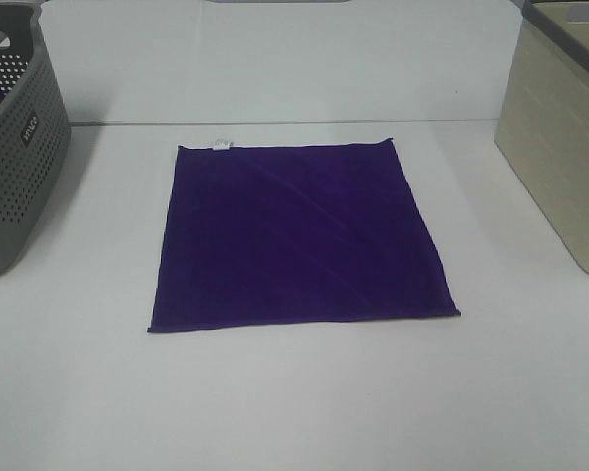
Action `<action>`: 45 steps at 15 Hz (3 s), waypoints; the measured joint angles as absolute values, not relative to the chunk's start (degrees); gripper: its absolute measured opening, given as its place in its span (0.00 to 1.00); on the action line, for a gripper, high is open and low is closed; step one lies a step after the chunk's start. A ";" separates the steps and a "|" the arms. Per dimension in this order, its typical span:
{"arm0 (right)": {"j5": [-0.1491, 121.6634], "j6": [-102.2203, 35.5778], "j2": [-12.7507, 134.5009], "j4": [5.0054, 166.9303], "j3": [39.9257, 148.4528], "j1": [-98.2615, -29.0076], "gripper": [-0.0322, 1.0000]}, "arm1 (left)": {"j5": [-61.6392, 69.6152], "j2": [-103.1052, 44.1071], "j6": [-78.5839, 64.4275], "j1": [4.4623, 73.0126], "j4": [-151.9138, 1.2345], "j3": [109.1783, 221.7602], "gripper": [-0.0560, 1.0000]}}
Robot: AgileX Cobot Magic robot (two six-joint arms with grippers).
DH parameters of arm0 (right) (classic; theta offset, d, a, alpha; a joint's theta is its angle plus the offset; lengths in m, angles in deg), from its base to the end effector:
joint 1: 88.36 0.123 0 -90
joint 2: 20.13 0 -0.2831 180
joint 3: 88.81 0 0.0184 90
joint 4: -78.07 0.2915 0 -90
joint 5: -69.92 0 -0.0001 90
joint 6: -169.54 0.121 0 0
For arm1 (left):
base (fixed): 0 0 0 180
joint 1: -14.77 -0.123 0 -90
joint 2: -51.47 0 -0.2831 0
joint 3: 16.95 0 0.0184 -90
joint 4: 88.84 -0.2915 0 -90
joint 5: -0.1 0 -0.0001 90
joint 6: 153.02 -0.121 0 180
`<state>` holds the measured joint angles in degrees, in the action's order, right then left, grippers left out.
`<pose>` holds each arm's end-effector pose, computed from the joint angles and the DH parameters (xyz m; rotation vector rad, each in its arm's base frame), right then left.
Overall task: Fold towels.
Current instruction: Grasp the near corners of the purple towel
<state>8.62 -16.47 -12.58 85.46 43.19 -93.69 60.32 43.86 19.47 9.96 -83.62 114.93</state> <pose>0.0578 0.0083 0.2863 -0.0198 2.0327 0.0297 0.0590 -0.0046 0.2872 0.0519 2.0198 0.0277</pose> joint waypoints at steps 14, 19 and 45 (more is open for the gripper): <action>0.08 -15.96 24.84 89.70 63.65 -93.69 0.97 | 69.66 12.23 25.20 9.96 -81.33 128.62 0.99; 0.25 -25.53 51.99 102.48 74.53 -93.75 0.97 | 62.38 -21.86 12.54 9.96 -70.39 135.56 0.99; 30.45 -32.06 102.42 106.49 75.39 -83.95 0.96 | 41.64 -69.64 -11.18 16.78 -45.18 143.69 0.99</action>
